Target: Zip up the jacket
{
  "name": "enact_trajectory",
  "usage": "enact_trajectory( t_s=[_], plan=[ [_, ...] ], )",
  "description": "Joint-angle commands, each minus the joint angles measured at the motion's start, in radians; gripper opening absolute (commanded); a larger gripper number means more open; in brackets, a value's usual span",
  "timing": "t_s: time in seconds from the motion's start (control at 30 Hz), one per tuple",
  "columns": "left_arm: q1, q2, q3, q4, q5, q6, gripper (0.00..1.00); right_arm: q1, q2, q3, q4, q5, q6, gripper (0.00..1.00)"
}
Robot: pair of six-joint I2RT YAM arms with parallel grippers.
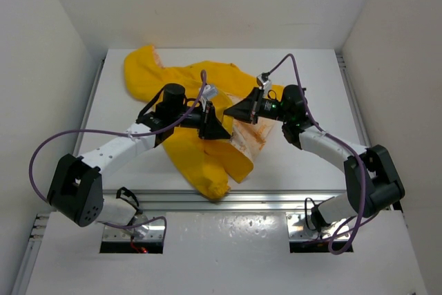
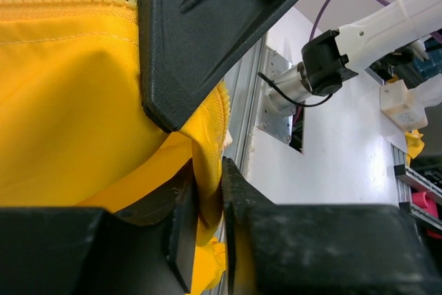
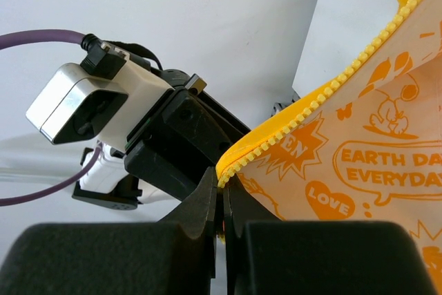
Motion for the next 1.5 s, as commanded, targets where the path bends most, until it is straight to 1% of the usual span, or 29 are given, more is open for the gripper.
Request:
enact_trajectory(
  t_s=[0.0, 0.07, 0.23, 0.3, 0.4, 0.43, 0.5, 0.53, 0.57, 0.63, 0.67, 0.7, 0.73, 0.8, 0.83, 0.87, 0.9, 0.93, 0.97, 1.0, 1.07, 1.13, 1.17, 1.2, 1.23, 1.27, 1.33, 1.37, 1.47],
  plan=[
    [-0.012, 0.001, 0.034, 0.017, 0.029, 0.021, 0.22, 0.007, 0.001, 0.051, 0.056, 0.005, 0.012, 0.0],
    [-0.012, 0.001, 0.034, 0.017, 0.029, 0.031, 0.16, 0.007, 0.0, 0.052, 0.054, 0.006, 0.012, 0.0],
    [-0.012, 0.001, 0.025, 0.017, 0.029, 0.031, 0.04, 0.004, 0.0, 0.051, 0.054, 0.005, 0.012, 0.0],
    [-0.012, 0.001, 0.025, 0.017, 0.029, 0.031, 0.01, 0.007, -0.003, 0.051, 0.054, 0.008, 0.012, 0.0],
    [-0.012, -0.009, 0.025, 0.028, 0.029, 0.02, 0.0, 0.005, 0.0, 0.048, 0.051, 0.003, -0.005, 0.02],
    [-0.012, -0.021, 0.015, 0.055, 0.029, 0.003, 0.0, 0.004, -0.003, 0.051, 0.04, 0.002, -0.025, 0.18],
    [-0.012, -0.048, 0.001, 0.074, -0.001, -0.012, 0.0, -0.003, -0.002, 0.054, 0.013, -0.006, -0.066, 0.43],
    [-0.003, -0.059, -0.016, 0.086, -0.012, -0.021, 0.0, -0.018, -0.014, 0.057, -0.006, -0.006, -0.086, 0.54],
    [-0.003, -0.07, -0.016, 0.086, -0.024, -0.032, 0.0, -0.026, -0.02, 0.06, -0.027, -0.009, -0.138, 0.66],
    [0.02, -0.091, -0.042, 0.086, -0.06, -0.063, 0.0, -0.091, -0.038, 0.057, -0.097, -0.007, -0.16, 0.74],
    [0.029, -0.091, -0.042, 0.086, -0.06, -0.074, 0.0, -0.114, -0.041, 0.057, -0.116, -0.021, -0.199, 0.79],
    [0.047, -0.102, -0.053, 0.07, -0.084, -0.083, 0.0, -0.159, -0.052, 0.066, -0.186, -0.027, -0.218, 0.8],
    [0.058, -0.116, -0.053, 0.057, -0.096, -0.083, 0.0, -0.202, -0.058, 0.068, -0.214, -0.032, -0.265, 0.8],
    [0.084, -0.134, -0.081, 0.048, -0.116, -0.11, 0.0, -0.263, -0.072, 0.103, -0.332, -0.053, -0.434, 0.74],
    [0.111, -0.144, -0.091, 0.048, -0.126, -0.12, 0.0, -0.301, -0.072, 0.116, -0.415, -0.053, -0.486, 0.72],
    [0.124, -0.153, -0.102, 0.066, -0.126, -0.13, 0.0, -0.331, -0.054, 0.185, -0.516, -0.057, -0.552, 0.68],
    [0.133, -0.162, -0.111, 0.066, -0.135, -0.141, 0.0, -0.34, -0.045, 0.218, -0.593, -0.047, -0.826, 0.58],
    [0.133, -0.162, -0.111, 0.066, -0.135, -0.141, 0.0, -0.355, -0.035, 0.247, -0.669, 0.006, -0.912, 0.53],
    [0.145, -0.162, -0.111, 0.054, -0.135, -0.141, 0.0, -0.372, 0.0, 0.297, -0.831, 0.026, -0.988, 0.49],
    [0.155, -0.151, -0.111, 0.054, -0.135, -0.141, 0.0, -0.378, 0.012, 0.325, -0.86, 0.089, -1.137, 0.41],
    [0.155, -0.151, -0.111, 0.065, -0.135, -0.141, 0.0, -0.446, 0.084, 0.342, -0.876, 0.083, -1.166, 0.37],
    [0.164, -0.151, -0.111, 0.074, -0.135, -0.141, 0.0, -0.493, 0.152, 0.38, -0.876, 0.057, -1.113, 0.33],
    [0.164, -0.151, -0.111, 0.088, -0.135, -0.141, 0.0, -0.527, 0.182, 0.391, -0.857, 0.042, -1.047, 0.32],
    [0.164, -0.151, -0.111, 0.098, -0.135, -0.15, 0.0, -0.541, 0.258, 0.4, -0.83, 0.004, -1.015, 0.32],
    [0.164, -0.151, -0.102, 0.099, -0.135, -0.15, 0.0, -0.562, 0.282, 0.44, -0.834, -0.004, -0.981, 0.3],
    [0.173, -0.151, -0.093, 0.099, -0.135, -0.141, 0.0, -0.563, 0.3, 0.462, -0.881, 0.023, -0.99, 0.3],
    [0.173, -0.142, -0.084, 0.079, -0.135, -0.131, 0.0, -0.566, 0.363, 0.514, -0.873, 0.092, -1.01, 0.34],
    [0.184, -0.131, -0.084, 0.079, -0.135, -0.13, 0.0, -0.572, 0.403, 0.526, -0.877, 0.092, -1.002, 0.35],
    [0.184, -0.122, -0.073, 0.079, -0.126, -0.13, 0.0, -0.578, 0.515, 0.649, -0.905, 0.104, -1.011, 0.36]
  ],
)
